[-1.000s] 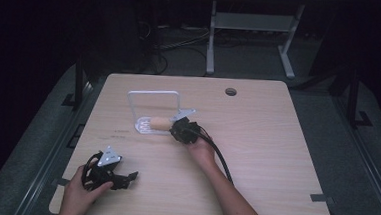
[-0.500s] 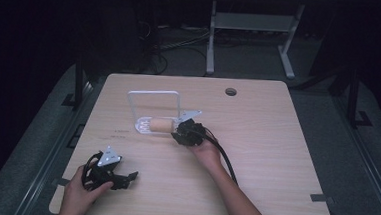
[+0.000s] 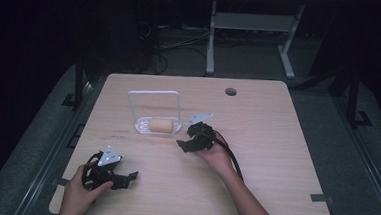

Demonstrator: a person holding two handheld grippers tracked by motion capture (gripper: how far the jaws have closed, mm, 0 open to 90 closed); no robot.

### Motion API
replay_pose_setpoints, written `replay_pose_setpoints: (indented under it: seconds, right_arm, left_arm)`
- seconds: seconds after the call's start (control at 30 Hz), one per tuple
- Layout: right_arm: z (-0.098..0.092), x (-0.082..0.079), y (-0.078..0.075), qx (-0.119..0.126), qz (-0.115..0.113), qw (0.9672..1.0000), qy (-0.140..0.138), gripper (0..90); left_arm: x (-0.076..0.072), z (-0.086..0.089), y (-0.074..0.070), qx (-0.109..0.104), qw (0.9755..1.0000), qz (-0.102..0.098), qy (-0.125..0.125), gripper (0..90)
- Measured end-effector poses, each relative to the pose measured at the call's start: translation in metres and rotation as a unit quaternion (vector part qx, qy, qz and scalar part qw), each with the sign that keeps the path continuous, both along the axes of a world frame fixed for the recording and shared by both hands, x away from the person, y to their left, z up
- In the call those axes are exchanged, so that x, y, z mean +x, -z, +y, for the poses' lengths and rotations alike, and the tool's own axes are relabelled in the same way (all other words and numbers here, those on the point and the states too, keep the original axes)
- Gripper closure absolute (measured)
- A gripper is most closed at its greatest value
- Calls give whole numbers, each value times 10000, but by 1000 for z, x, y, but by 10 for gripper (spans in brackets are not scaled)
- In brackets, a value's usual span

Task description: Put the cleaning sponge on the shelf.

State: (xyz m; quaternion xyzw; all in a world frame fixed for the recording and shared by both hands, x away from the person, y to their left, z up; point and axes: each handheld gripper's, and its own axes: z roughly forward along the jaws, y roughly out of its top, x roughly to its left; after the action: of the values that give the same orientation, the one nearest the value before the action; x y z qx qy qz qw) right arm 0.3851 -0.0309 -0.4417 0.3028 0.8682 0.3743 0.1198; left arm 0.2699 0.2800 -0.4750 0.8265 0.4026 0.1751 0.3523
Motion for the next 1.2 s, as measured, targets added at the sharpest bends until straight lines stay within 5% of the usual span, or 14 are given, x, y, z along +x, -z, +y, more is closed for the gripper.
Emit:
replay_pose_setpoints:
  seconds: [0.73,1.2]
  right_arm:
    - [-56,-37,3,170,79,9997,160,175]
    - [-103,-62,11,307,144,9982,504,150]
  left_arm:
    - [0,0,0,1,10000,-1,0,129]
    - [0,0,0,0,10000,-13,1,129]
